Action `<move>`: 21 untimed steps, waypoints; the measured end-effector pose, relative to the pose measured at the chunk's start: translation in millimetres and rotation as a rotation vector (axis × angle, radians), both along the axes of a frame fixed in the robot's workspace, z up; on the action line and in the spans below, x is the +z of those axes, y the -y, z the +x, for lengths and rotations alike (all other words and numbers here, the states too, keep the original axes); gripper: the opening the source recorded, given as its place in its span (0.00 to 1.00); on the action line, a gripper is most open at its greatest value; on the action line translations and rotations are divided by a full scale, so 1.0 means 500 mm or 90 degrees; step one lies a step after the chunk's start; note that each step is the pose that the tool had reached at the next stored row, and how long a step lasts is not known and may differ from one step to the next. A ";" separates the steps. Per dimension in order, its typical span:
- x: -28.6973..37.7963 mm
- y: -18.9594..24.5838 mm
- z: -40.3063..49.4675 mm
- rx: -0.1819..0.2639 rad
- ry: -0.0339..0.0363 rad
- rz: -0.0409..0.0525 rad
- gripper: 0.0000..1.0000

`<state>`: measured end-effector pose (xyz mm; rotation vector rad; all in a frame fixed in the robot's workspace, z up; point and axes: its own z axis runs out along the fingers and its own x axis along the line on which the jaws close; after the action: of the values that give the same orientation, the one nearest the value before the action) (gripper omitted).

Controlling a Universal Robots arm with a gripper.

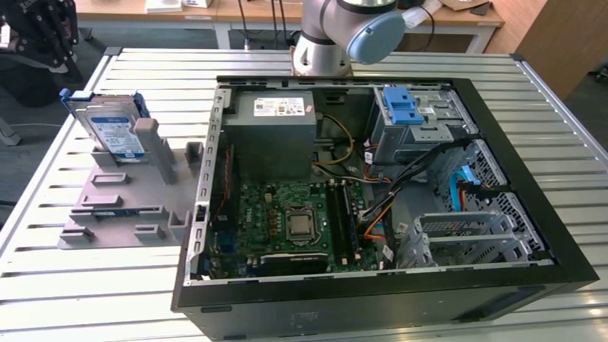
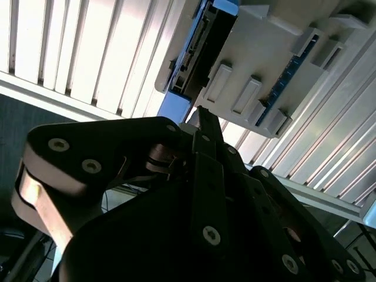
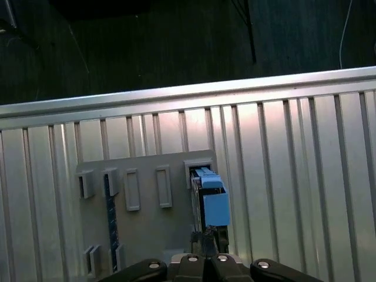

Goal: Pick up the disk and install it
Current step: 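Pick up the disk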

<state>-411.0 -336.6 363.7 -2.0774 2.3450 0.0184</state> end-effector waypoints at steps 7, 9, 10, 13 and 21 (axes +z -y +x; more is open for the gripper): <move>0.000 -0.0001 -0.002 0.003 0.0005 0.0002 0.16; -0.001 0.0000 -0.003 0.014 0.0004 0.0001 0.29; -0.001 -0.0002 -0.003 0.022 0.0003 0.0001 0.35; -0.004 -0.0003 -0.004 0.047 0.0006 0.0002 0.41; -0.008 -0.0004 -0.006 0.060 0.0017 0.0000 0.47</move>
<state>-414.1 -336.4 359.6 -2.1842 2.2439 0.0161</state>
